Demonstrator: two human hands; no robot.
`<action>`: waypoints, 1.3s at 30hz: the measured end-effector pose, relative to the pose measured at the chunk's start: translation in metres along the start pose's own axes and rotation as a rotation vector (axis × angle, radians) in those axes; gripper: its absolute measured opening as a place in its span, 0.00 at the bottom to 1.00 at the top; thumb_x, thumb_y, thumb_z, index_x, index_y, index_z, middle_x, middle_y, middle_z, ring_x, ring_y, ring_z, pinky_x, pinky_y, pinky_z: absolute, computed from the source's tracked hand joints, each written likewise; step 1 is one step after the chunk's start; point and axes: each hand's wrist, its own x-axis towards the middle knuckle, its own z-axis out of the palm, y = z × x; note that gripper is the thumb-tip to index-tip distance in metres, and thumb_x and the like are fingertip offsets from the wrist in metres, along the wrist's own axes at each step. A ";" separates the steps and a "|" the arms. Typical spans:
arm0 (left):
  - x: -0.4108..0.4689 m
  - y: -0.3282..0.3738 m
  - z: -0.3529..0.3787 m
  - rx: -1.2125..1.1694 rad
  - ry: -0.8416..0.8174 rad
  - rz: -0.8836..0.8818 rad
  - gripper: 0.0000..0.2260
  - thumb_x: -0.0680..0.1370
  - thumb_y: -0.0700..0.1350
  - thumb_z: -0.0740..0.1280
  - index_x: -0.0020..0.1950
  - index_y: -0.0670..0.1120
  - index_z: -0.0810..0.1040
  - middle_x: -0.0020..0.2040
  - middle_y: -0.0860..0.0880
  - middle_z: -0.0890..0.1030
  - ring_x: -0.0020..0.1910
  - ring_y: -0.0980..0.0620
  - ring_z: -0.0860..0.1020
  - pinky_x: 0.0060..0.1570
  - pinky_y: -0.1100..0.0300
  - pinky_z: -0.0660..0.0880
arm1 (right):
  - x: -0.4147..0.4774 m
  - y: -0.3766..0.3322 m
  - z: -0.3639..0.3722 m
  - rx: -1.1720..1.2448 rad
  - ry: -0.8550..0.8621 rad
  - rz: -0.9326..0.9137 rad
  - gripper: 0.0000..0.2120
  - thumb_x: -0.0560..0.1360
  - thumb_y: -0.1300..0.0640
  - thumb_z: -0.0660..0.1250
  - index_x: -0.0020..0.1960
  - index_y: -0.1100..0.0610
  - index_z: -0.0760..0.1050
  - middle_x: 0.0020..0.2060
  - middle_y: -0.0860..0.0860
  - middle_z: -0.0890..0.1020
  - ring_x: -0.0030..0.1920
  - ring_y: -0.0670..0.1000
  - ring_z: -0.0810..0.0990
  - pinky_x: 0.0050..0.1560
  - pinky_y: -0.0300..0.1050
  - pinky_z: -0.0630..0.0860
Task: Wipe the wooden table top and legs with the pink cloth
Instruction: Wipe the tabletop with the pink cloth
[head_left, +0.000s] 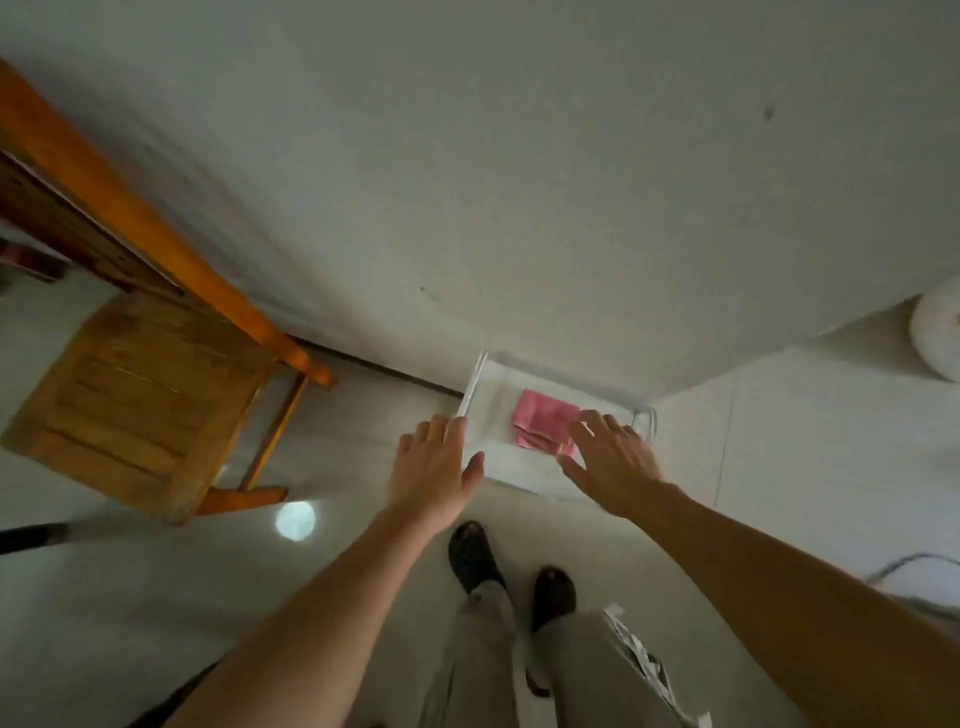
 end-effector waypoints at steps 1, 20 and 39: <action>0.015 -0.006 0.009 -0.024 0.015 -0.012 0.19 0.80 0.55 0.56 0.67 0.46 0.65 0.61 0.47 0.71 0.58 0.47 0.70 0.57 0.54 0.68 | 0.015 0.002 0.010 0.024 0.010 -0.003 0.21 0.80 0.48 0.60 0.70 0.55 0.69 0.67 0.55 0.71 0.60 0.56 0.75 0.58 0.51 0.72; 0.092 -0.035 0.137 -0.243 0.270 -0.135 0.13 0.79 0.50 0.58 0.54 0.42 0.72 0.39 0.45 0.78 0.35 0.45 0.77 0.32 0.55 0.73 | 0.132 0.035 0.114 0.021 0.288 -0.161 0.13 0.75 0.54 0.67 0.56 0.59 0.78 0.49 0.58 0.77 0.46 0.60 0.79 0.32 0.54 0.80; -0.120 -0.125 -0.096 -0.122 0.538 -0.546 0.20 0.79 0.55 0.54 0.55 0.42 0.77 0.44 0.42 0.79 0.42 0.41 0.79 0.39 0.50 0.76 | 0.085 -0.173 -0.150 0.204 0.375 -0.617 0.14 0.80 0.45 0.61 0.55 0.56 0.75 0.41 0.50 0.80 0.34 0.52 0.80 0.34 0.48 0.79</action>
